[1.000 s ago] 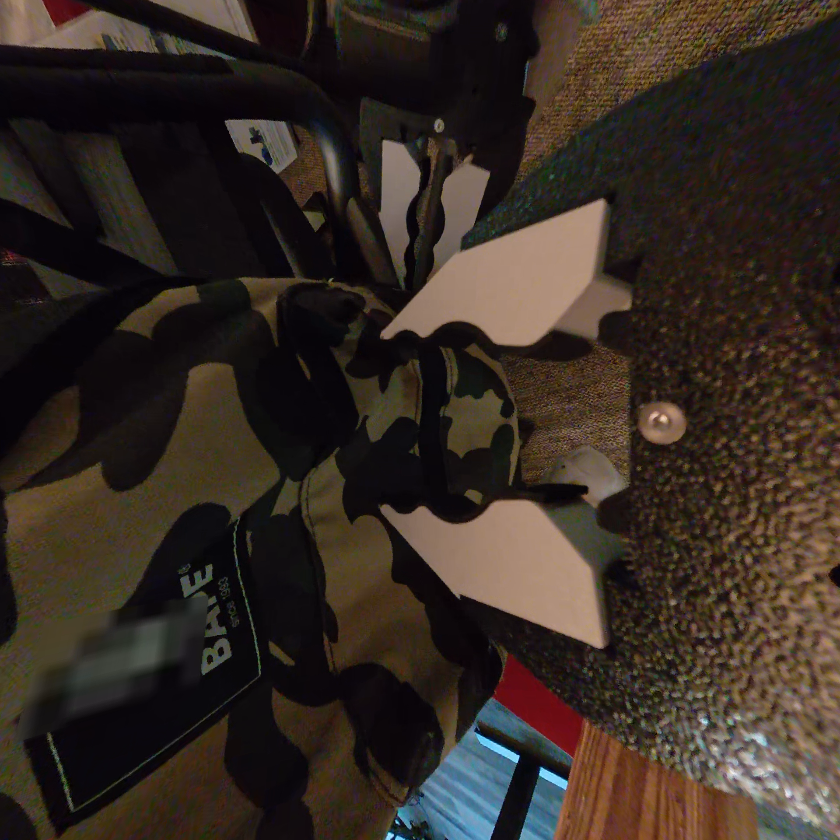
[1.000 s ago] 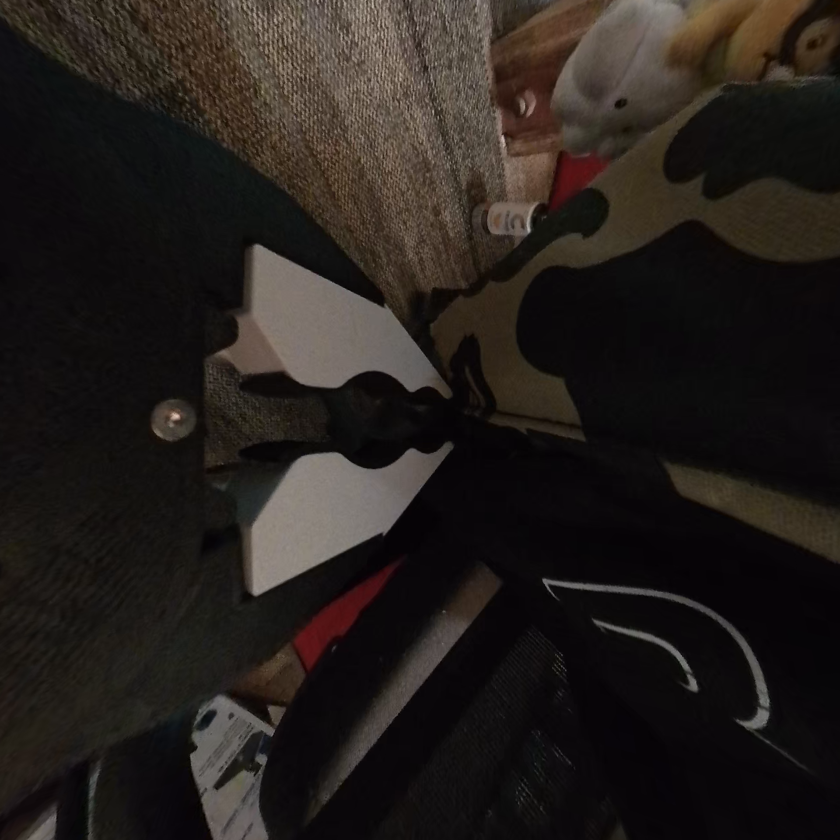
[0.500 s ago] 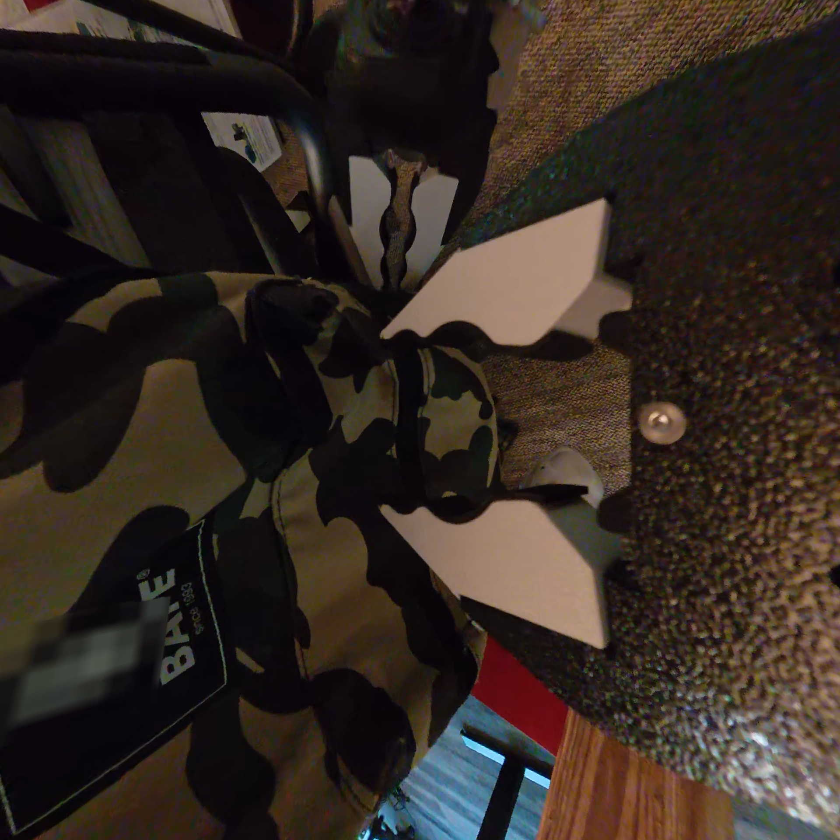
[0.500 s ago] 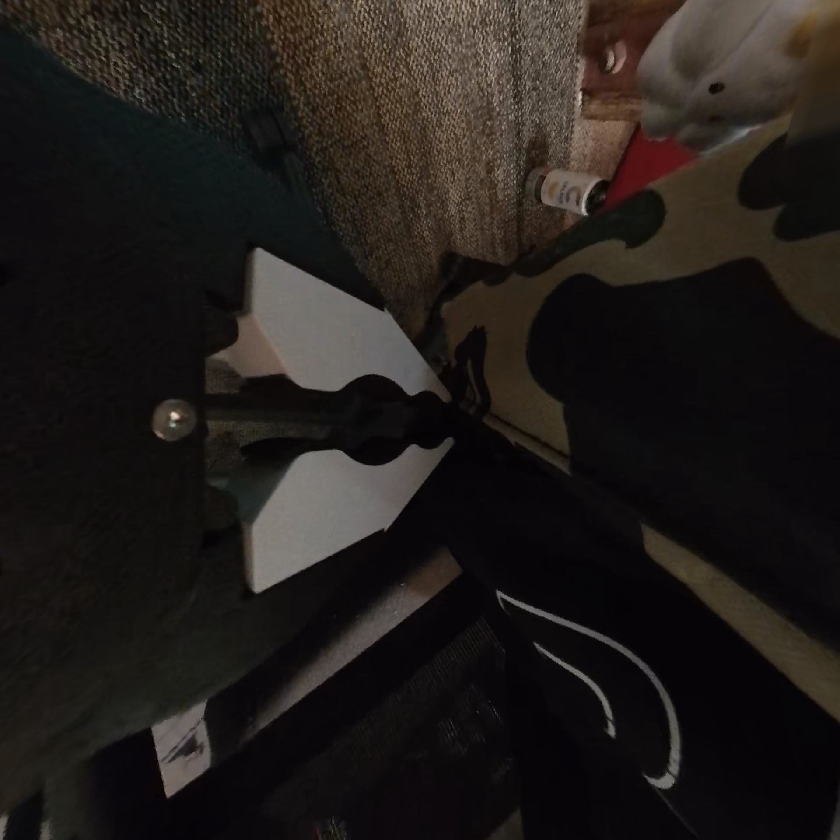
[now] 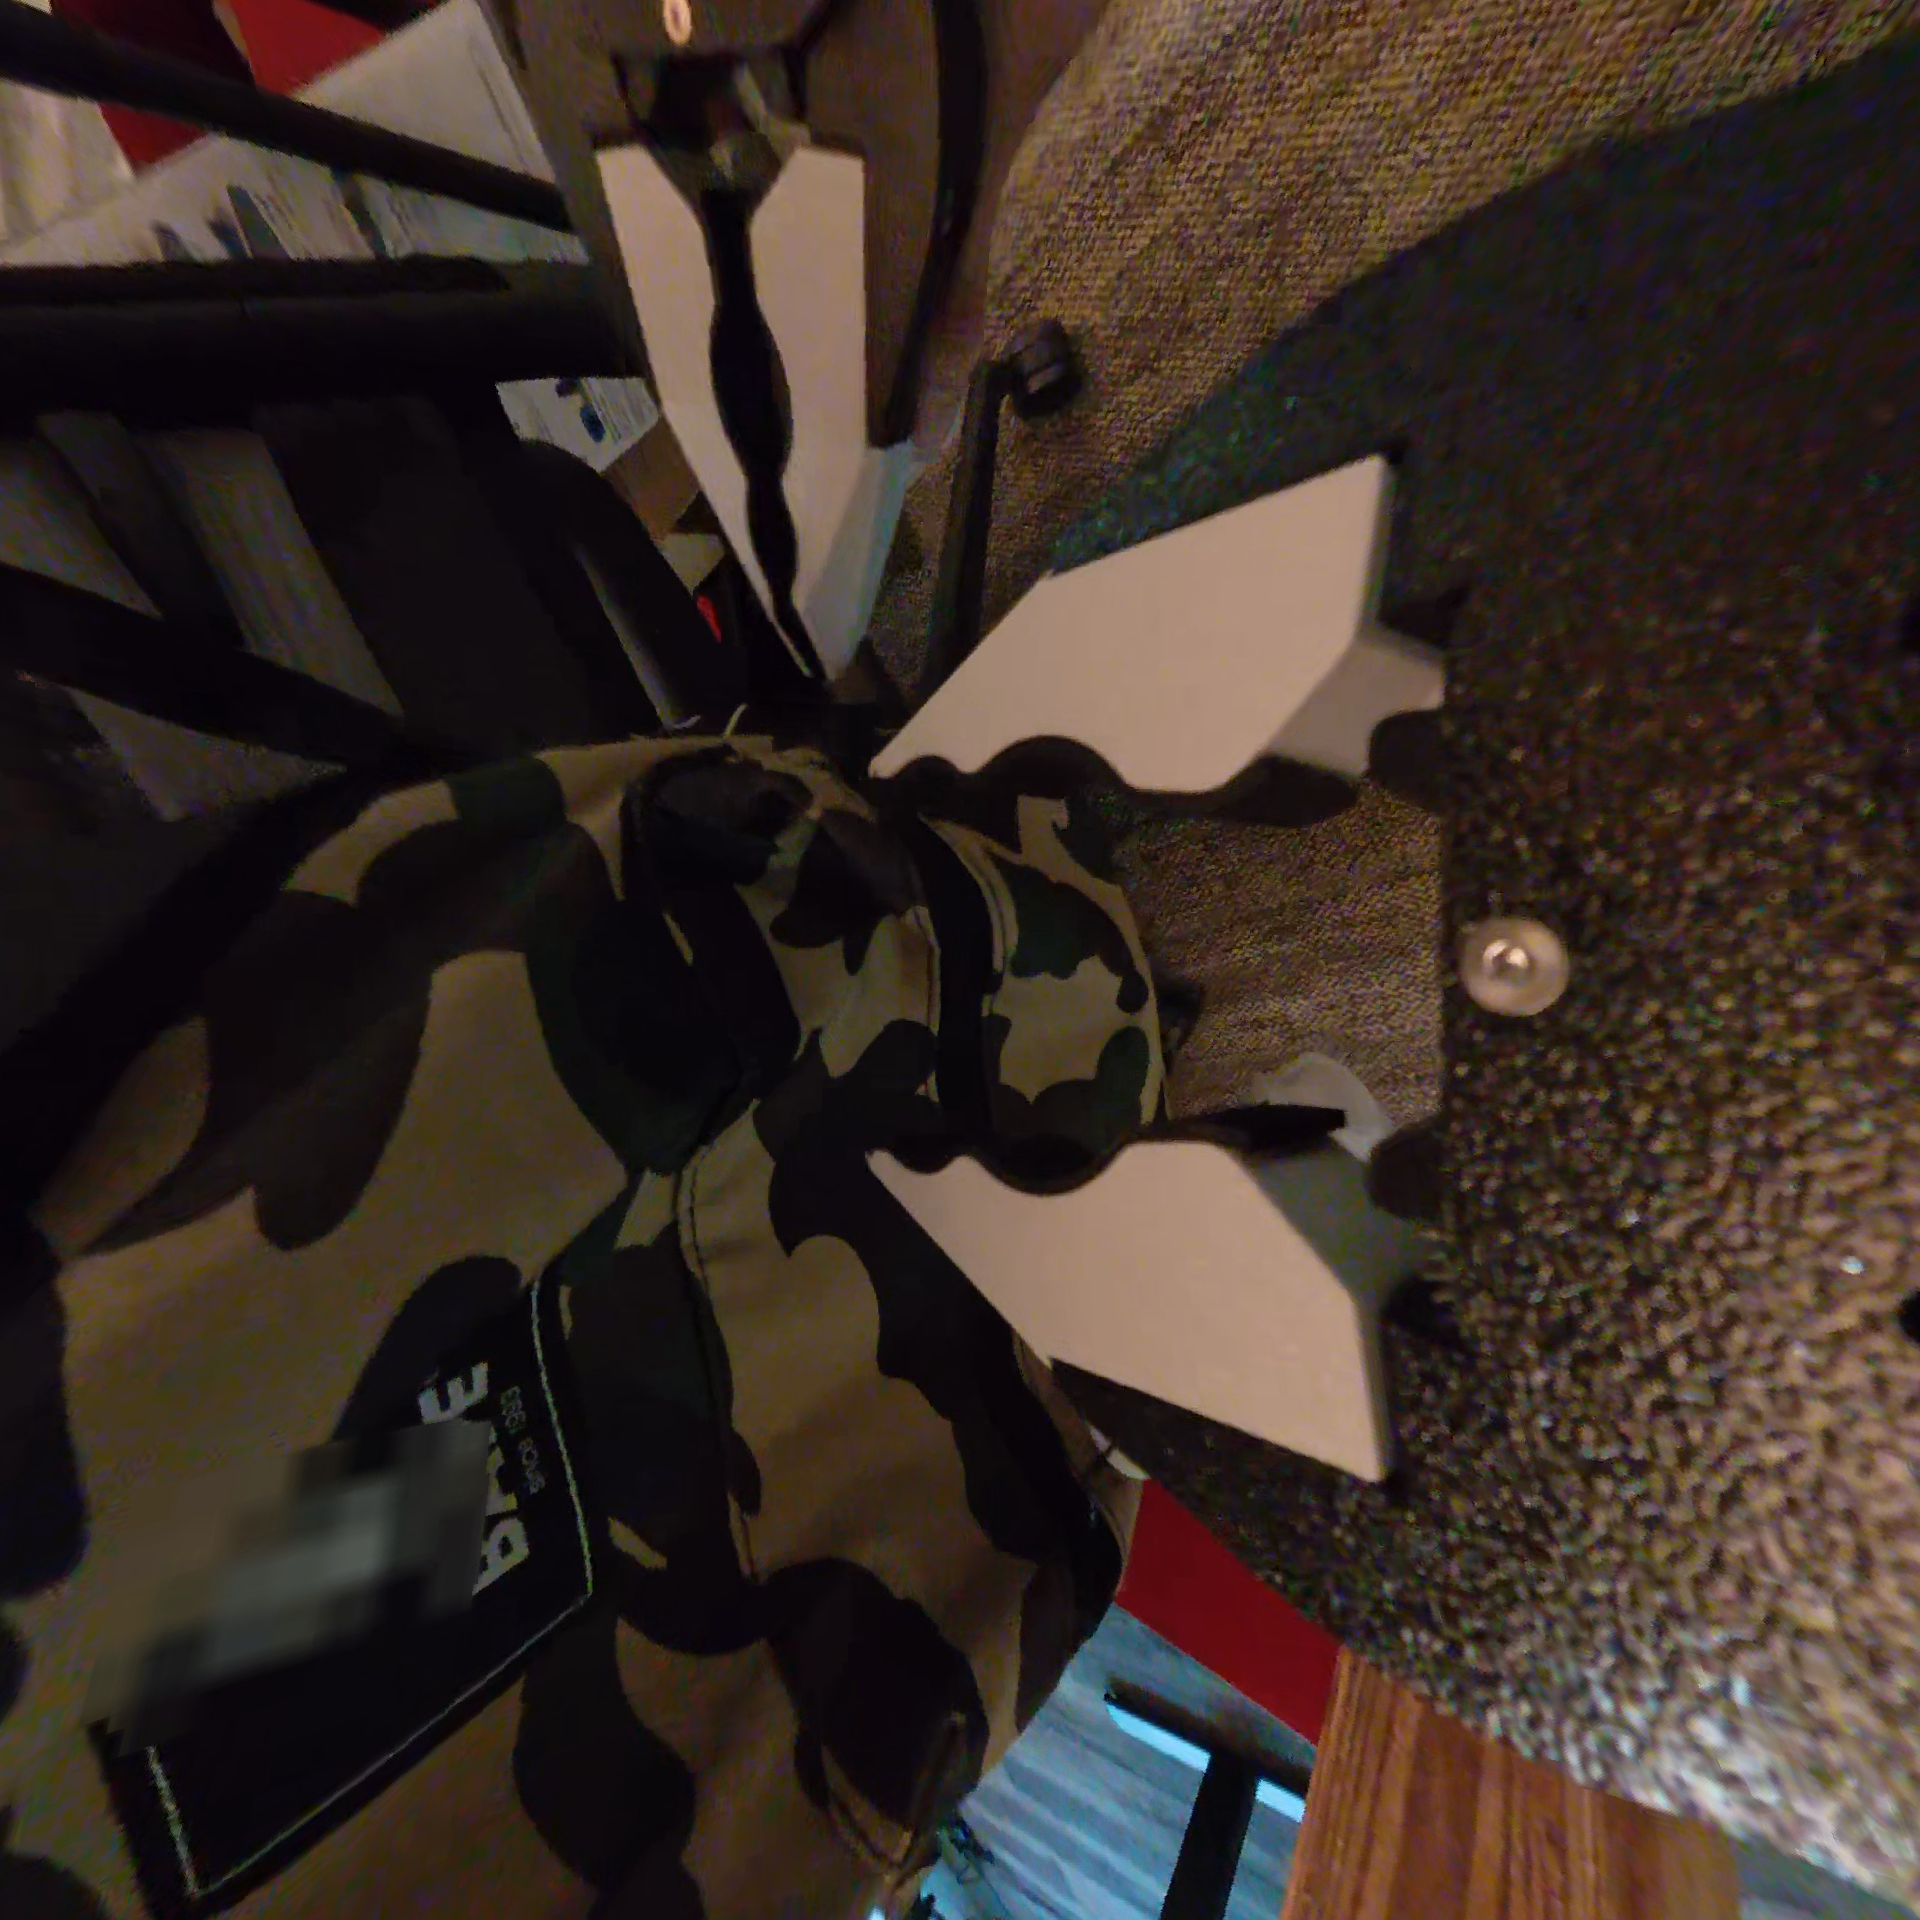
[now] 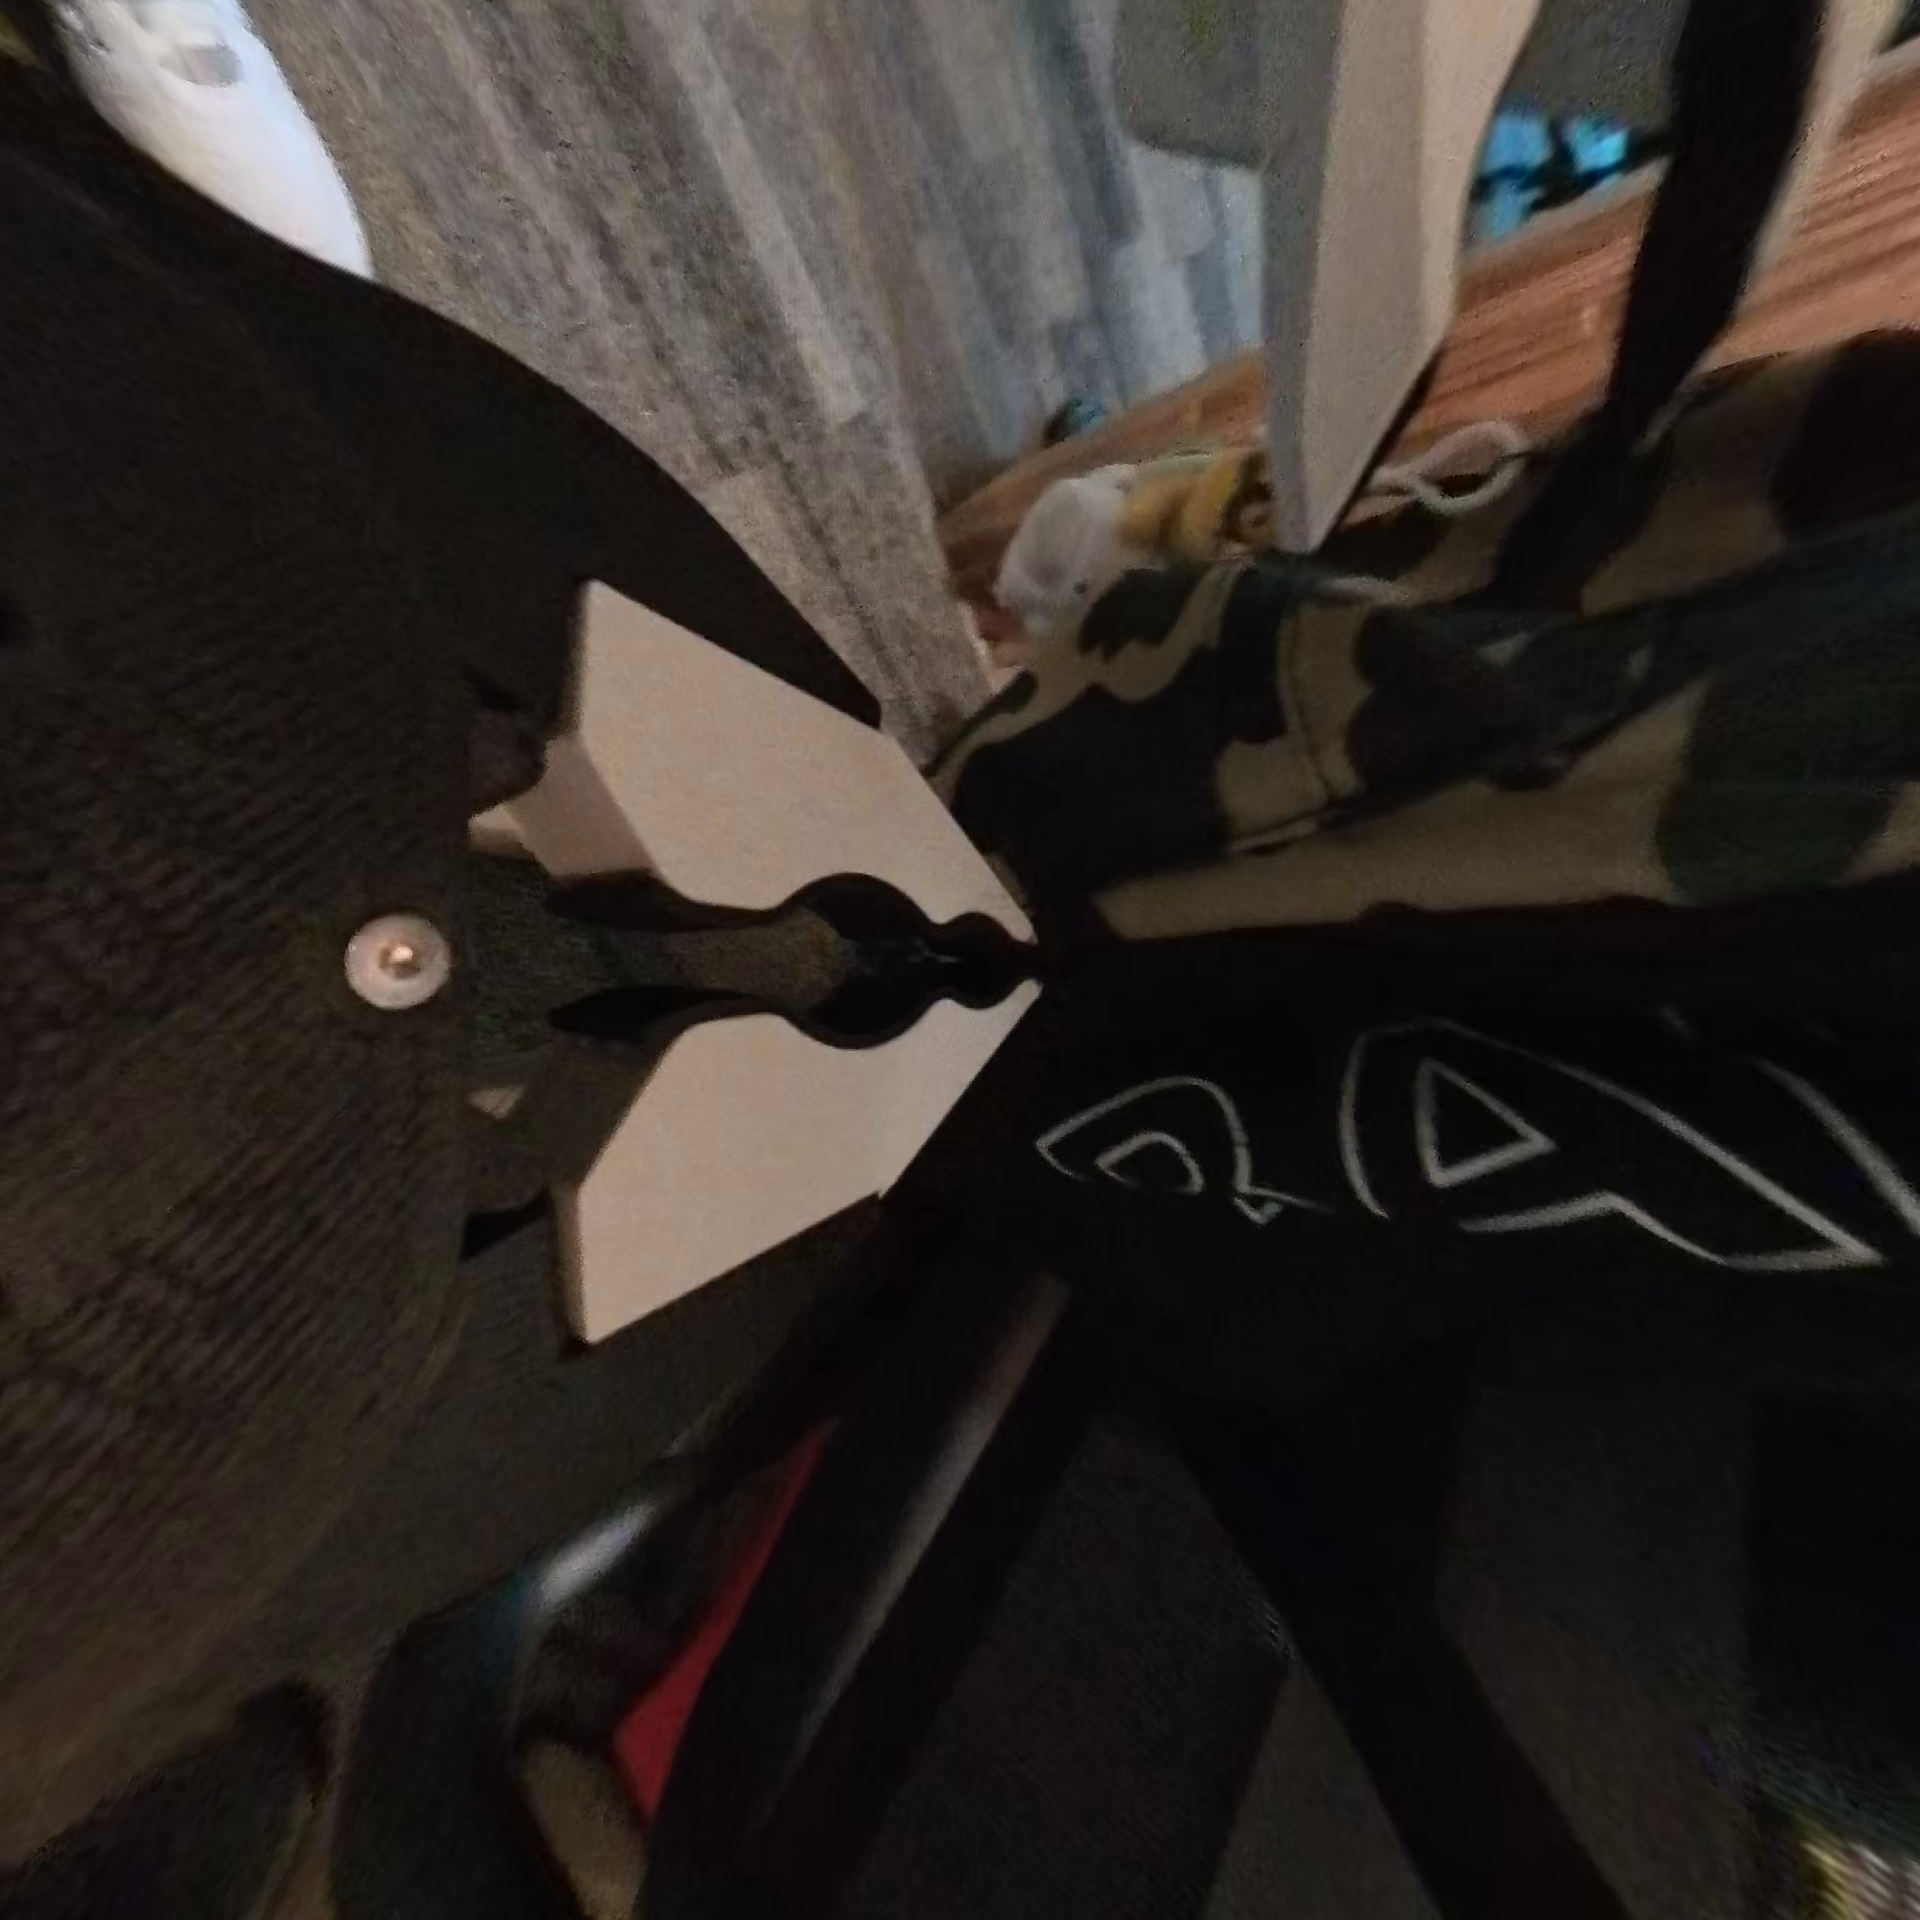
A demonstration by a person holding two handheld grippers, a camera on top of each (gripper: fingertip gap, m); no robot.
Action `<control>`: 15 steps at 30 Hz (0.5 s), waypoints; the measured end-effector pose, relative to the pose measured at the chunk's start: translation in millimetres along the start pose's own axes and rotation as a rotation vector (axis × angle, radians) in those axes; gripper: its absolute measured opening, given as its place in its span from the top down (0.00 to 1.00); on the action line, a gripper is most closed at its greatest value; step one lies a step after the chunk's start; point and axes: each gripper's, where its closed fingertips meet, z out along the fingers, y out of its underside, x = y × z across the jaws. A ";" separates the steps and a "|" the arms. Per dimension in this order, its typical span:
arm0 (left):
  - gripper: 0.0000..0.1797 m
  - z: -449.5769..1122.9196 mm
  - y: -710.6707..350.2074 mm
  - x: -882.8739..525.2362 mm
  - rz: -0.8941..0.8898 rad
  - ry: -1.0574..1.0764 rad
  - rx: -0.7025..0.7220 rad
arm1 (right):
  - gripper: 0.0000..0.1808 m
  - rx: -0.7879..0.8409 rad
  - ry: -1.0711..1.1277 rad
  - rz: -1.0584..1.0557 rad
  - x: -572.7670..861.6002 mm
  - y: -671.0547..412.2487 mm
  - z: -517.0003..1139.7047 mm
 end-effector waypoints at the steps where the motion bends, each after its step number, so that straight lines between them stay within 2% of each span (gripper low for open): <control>1: 0.66 -0.7 -0.7 2.9 0.014 0.006 0.005 | 1.00 -0.032 0.004 -0.015 -1.1 7.4 -0.1; 5: 0.67 -8.0 -14.8 20.6 0.204 0.030 0.070 | 1.00 -0.216 -0.009 0.002 0.8 52.5 2.9; 7: 0.68 -11.5 -20.0 36.6 0.353 0.063 0.116 | 0.98 -0.209 0.012 0.008 5.9 61.8 7.9; 9: 0.69 -13.1 -19.2 51.0 0.457 0.089 0.141 | 0.92 -0.164 0.068 -0.071 14.3 59.9 15.3; 12: 0.69 -14.6 -16.1 62.3 0.468 0.125 0.141 | 0.82 -0.149 0.119 -0.169 18.2 65.9 30.2; 13: 0.69 -15.1 -16.0 63.6 0.467 0.128 0.140 | 0.83 -0.173 0.136 -0.206 19.5 72.2 34.3; 15: 0.70 -16.0 -14.3 65.8 0.459 0.131 0.131 | 0.85 -0.119 0.153 -0.253 15.7 65.8 40.9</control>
